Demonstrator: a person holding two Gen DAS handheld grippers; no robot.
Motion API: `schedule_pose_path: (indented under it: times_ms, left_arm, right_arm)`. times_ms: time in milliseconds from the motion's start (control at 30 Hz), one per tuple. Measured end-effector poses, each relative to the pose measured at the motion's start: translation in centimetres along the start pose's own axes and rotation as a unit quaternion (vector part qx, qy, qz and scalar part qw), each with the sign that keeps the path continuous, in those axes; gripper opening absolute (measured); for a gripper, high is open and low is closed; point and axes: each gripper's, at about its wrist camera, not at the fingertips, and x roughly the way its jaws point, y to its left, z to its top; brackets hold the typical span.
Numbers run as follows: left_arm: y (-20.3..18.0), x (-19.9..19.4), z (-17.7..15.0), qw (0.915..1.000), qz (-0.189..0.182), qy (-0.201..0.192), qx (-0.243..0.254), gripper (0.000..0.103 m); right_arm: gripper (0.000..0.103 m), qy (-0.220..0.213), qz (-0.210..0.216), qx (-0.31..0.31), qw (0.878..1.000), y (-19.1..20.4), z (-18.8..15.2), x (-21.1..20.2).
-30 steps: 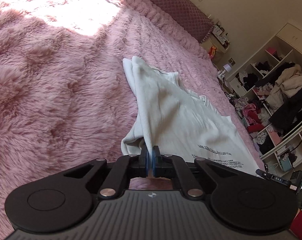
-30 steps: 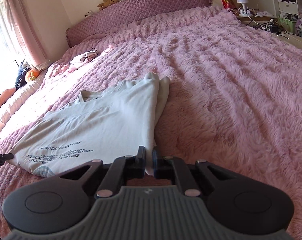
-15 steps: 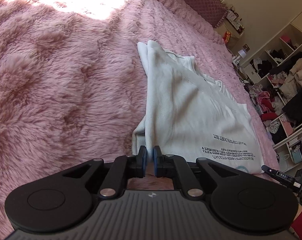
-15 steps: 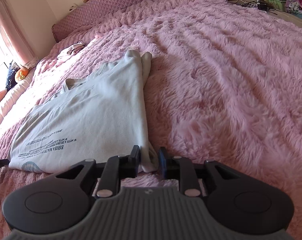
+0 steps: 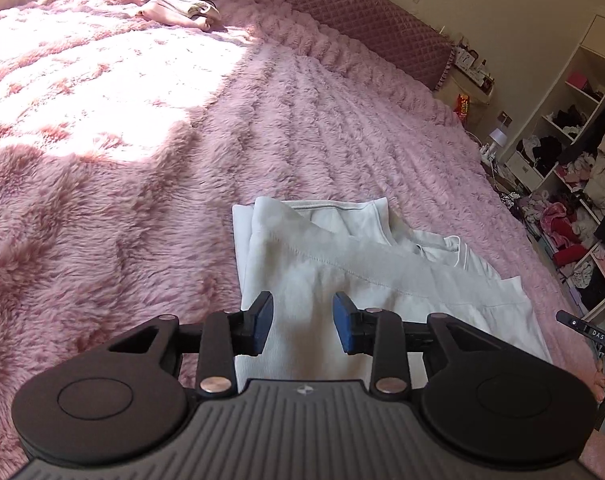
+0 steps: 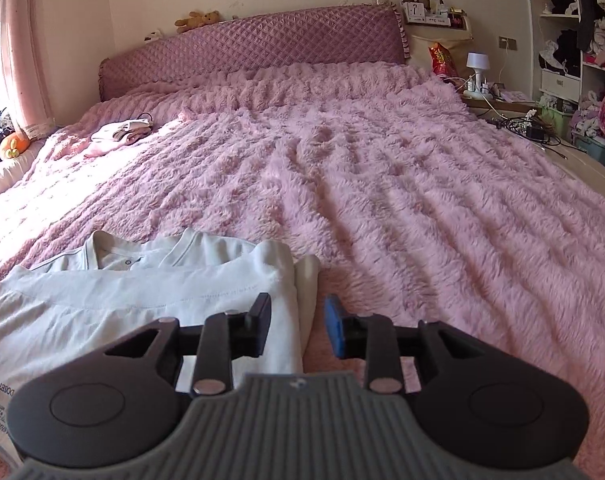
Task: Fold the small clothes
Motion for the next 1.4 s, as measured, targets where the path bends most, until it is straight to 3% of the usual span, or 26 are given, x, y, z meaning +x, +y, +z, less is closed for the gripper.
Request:
schedule_pose_path:
  times_ms: [67, 167, 500, 567, 633, 667, 700, 767, 900, 1033, 1100, 1167, 1200, 1233, 1267, 1400]
  left_arm:
    - [0.1, 1.4, 0.6, 0.9998, 0.021, -0.005, 0.002, 0.041]
    - [0.6, 3.5, 1.6, 0.9992, 0.039, -0.006, -0.009, 0.041]
    - [1.8, 7.1, 2.5, 0.9980, 0.039, -0.001, -0.050, 0.043]
    - [1.8, 7.4, 2.5, 0.9981, 0.038, -0.003, -0.047, 0.043]
    - [1.6, 7.4, 2.3, 0.9986, 0.033, -0.010, -0.040, 0.043]
    - [1.6, 7.3, 2.2, 0.9988, 0.034, -0.011, -0.034, 0.040]
    - [1.4, 7.3, 2.2, 0.9988, 0.039, -0.013, -0.026, 0.026]
    - [1.2, 6.7, 2.3, 0.9984, 0.045, -0.029, -0.015, 0.010]
    - [0.2, 4.9, 2.7, 0.9961, 0.048, -0.074, 0.009, 0.010]
    - [0.4, 7.5, 2.7, 0.9960, 0.088, -0.017, -0.001, 0.010]
    - [0.6, 8.7, 2.3, 0.9945, 0.105, -0.003, 0.002, 0.021]
    - [0.7, 8.3, 2.4, 0.9945, 0.104, -0.011, -0.004, 0.024]
    - [0.7, 7.9, 2.6, 0.9947, 0.101, -0.015, -0.004, 0.026]
    - [0.7, 7.2, 2.6, 0.9943, 0.104, -0.019, -0.001, 0.027]
    - [0.6, 6.3, 2.6, 0.9940, 0.107, -0.024, 0.006, 0.029]
    - [0.9, 1.7, 1.5, 0.9965, 0.077, -0.034, 0.002, 0.029]
  right_arm:
    - [0.033, 0.000, -0.016, -0.015, 1.000, 1.0, 1.2, 2.3]
    - [0.034, 0.009, -0.026, -0.016, 0.999, 1.7, 2.1, 5.4]
    - [0.034, 0.028, -0.024, -0.020, 0.999, 2.6, 1.7, 10.8]
    - [0.019, 0.033, -0.016, -0.018, 0.999, 2.5, 1.6, 11.1]
    - [0.013, 0.037, -0.011, -0.017, 0.999, 2.4, 1.4, 11.2]
    - [0.008, 0.037, -0.008, -0.017, 0.999, 2.4, 1.4, 11.2]
    - [0.007, 0.035, -0.008, -0.020, 0.999, 2.5, 1.4, 11.1]
    - [0.005, 0.025, -0.012, -0.024, 0.999, 2.7, 1.4, 10.6]
    - [0.004, -0.007, -0.016, -0.010, 1.000, 2.5, 2.1, 9.3]
    - [0.004, 0.026, -0.037, -0.009, 0.999, 2.4, 1.5, 11.1]
    - [0.004, 0.041, -0.049, -0.010, 0.998, 2.4, 0.7, 12.1]
    - [0.009, 0.040, -0.055, -0.019, 0.998, 2.6, 0.1, 12.2]
    - [0.015, 0.035, -0.053, -0.018, 0.998, 2.6, 0.1, 11.7]
    - [0.029, 0.030, -0.050, -0.013, 0.998, 2.5, 0.3, 11.0]
    - [0.037, 0.022, -0.042, -0.001, 0.999, 2.0, 0.4, 9.7]
    - [0.044, 0.005, 0.018, 0.038, 0.999, -0.3, -0.7, 2.9]
